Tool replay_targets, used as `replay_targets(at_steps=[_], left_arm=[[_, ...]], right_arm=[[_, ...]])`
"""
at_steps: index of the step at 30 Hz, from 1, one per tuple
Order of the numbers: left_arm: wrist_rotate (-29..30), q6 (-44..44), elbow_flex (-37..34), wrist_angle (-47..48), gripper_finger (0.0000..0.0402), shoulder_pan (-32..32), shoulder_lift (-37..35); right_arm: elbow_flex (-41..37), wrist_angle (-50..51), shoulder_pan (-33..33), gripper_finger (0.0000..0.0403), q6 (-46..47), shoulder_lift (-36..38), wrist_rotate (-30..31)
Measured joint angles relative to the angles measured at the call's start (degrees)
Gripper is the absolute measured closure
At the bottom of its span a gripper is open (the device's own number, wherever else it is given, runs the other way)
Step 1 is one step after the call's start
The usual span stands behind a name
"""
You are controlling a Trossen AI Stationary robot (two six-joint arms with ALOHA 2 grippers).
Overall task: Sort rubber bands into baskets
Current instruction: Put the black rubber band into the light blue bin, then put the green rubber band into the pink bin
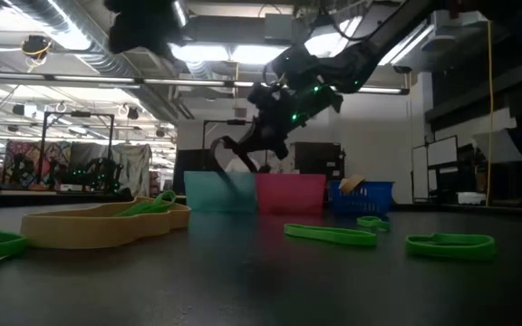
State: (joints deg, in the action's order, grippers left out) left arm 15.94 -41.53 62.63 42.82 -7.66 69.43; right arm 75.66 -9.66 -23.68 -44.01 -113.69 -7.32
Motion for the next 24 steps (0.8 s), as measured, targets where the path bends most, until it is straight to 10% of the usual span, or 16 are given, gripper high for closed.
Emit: replay_targets(at_steps=[10, 24], left_arm=[[-3.9, -32.1, -1.1, 18.7, 0.0258, -5.5, 0.1], [-13.2, -58.5, -15.5, 19.4, 0.0258, -17.4, 0.1]], right_arm=[[0.0, 0.6, 0.0, 0.0361, 0.2, -1.8, 0.7], [0.0, 0.6, 0.0, 0.024, 0.2, -1.8, 7.3]])
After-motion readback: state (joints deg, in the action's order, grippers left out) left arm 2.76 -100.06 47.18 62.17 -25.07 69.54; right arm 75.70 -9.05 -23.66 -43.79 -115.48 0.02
